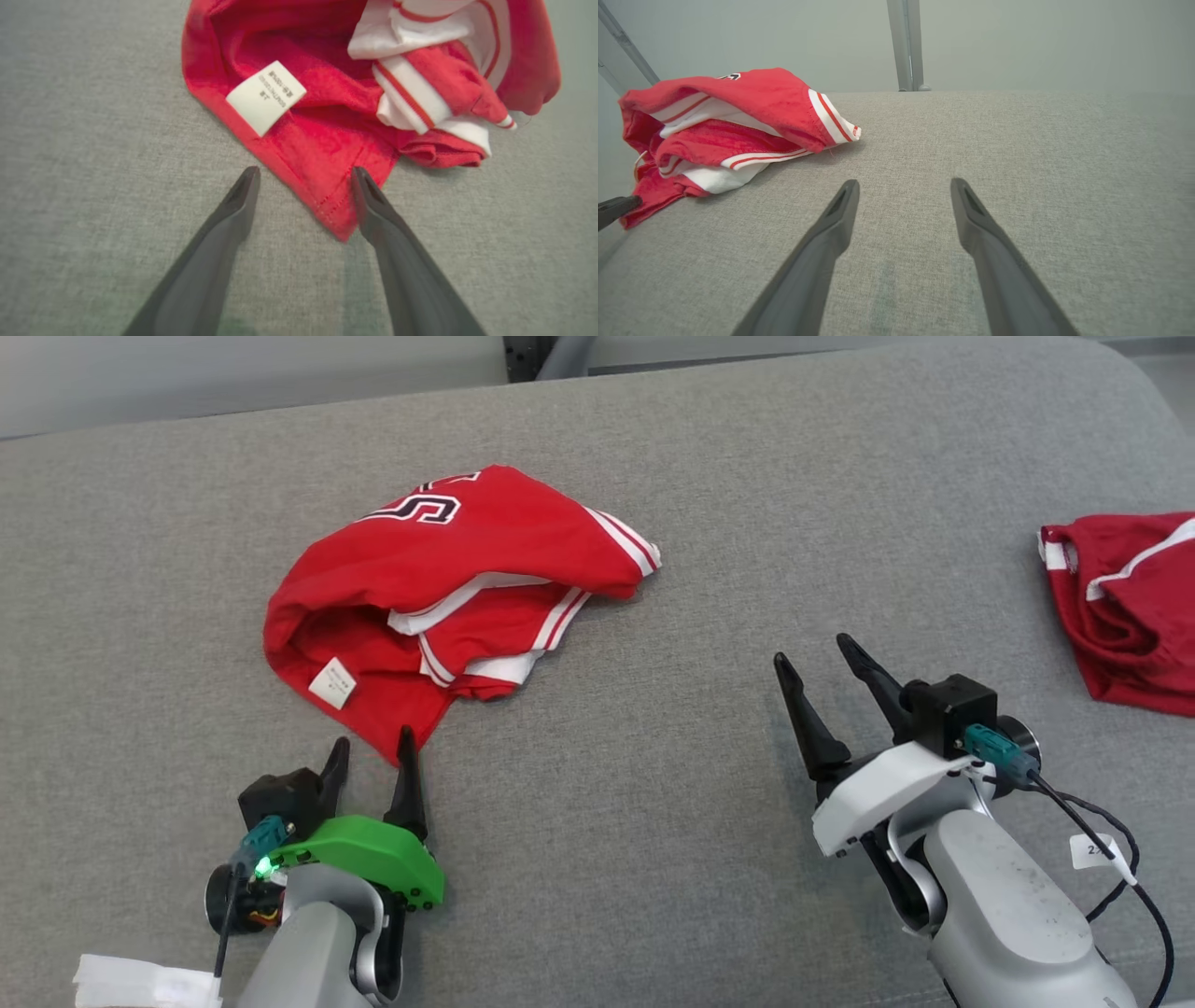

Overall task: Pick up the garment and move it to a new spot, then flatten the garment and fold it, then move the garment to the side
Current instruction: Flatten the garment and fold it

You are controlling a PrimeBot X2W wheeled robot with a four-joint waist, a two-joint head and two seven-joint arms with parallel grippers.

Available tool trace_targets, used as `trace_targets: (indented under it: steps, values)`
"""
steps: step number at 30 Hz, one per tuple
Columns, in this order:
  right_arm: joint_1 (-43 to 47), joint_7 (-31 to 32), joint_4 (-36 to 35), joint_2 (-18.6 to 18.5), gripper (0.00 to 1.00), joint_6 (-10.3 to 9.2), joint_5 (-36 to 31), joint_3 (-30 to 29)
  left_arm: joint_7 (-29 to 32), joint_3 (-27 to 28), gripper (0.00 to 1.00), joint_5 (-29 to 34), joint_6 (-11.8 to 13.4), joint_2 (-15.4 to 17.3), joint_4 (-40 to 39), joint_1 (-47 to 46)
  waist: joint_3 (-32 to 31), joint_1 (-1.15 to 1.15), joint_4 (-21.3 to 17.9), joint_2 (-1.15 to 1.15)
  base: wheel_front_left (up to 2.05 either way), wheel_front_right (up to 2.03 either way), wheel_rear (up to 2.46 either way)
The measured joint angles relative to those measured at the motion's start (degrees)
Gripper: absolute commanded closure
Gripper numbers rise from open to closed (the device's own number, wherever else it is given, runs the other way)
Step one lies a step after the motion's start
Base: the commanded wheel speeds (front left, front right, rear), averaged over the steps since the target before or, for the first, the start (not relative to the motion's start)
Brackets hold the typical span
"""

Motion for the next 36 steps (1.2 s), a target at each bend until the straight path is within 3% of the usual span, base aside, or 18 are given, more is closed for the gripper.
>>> trace_targets:
  steps: [1, 2, 3, 4, 9, 13, 21, 28, 34, 35, 36]
  values:
    - [0.0, 0.0, -0.1, 0.0, 0.00, 0.00, -0.2, -0.2, 0.0, 0.1, 0.00, 0.0, 0.3, 0.0, 1.4, -0.2, 0.4, 0.00, -0.6, 0.00, 0.00, 0.00, 0.00]
    - [0.1, 0.0, -0.1, 0.0, 0.00, 0.00, -0.3, -0.4, 0.0, 0.2, 0.11, -0.3, 0.8, -0.1, 2.5, -0.3, 0.8, 0.00, -1.1, 0.00, 0.00, 0.00, 0.00]
    - [0.2, 0.0, -0.1, 0.1, 0.00, 0.00, -0.4, -0.6, -0.2, 0.5, 0.66, -0.4, 1.9, 0.0, 3.7, -0.8, 1.5, 0.00, -2.0, 0.00, 0.00, 0.00, 0.00]
    - [0.3, 0.0, -0.1, 0.3, 0.00, 0.00, -0.5, -0.7, -0.2, 0.9, 1.00, -0.4, 2.3, 0.0, 4.2, -1.1, 1.8, 0.00, -2.3, 0.00, 0.00, 0.00, 0.00]
    - [1.3, 0.0, 0.0, 0.8, 0.00, 0.00, -0.5, -2.0, -0.2, 1.8, 1.00, 3.0, 2.2, 0.1, 3.4, -1.3, 1.9, 0.00, -2.3, 0.00, 0.00, 0.00, 0.00]
    - [2.6, 0.0, 0.0, 1.5, 0.00, 0.00, -0.3, -2.9, 0.0, 5.4, 1.00, 8.2, 2.4, 0.9, -2.7, -1.0, 1.1, 0.00, -1.1, 0.00, 0.00, 0.00, 0.00]
    - [5.7, 0.0, 0.2, 3.6, 0.00, 0.01, 0.6, -4.4, 0.0, 8.9, 1.00, 18.9, 1.1, 10.1, -15.5, -1.8, -3.2, 0.00, 2.8, 0.00, 0.00, 0.00, 0.00]
    - [7.2, 0.0, 0.3, 4.5, 0.00, 0.00, 0.8, -4.5, 0.0, 9.3, 1.00, 23.8, -0.2, 19.1, -18.5, -2.2, -6.5, 0.00, 5.6, 0.00, 0.00, 0.00, 0.00]
    - [8.4, 0.0, 0.8, 4.7, 0.00, 0.00, 1.1, -4.6, 0.0, 11.0, 1.00, 25.1, 1.4, 21.8, -19.8, 1.4, -8.3, 0.00, 6.1, 0.00, 0.00, 0.00, 0.00]
    - [8.4, 0.0, 1.0, 4.7, 0.00, 0.00, 1.1, -4.6, 0.0, 11.4, 0.84, 24.6, 1.7, 21.9, -19.5, 2.1, -8.6, 0.00, 6.1, 0.00, 0.00, 0.00, 0.00]
    - [8.4, 0.0, 1.3, 4.7, 0.00, 0.00, 1.1, -4.6, 0.0, 11.7, 0.50, 24.1, 1.7, 21.7, -18.6, 3.2, -8.8, 0.00, 6.1, 0.00, 0.00, 0.00, 0.00]
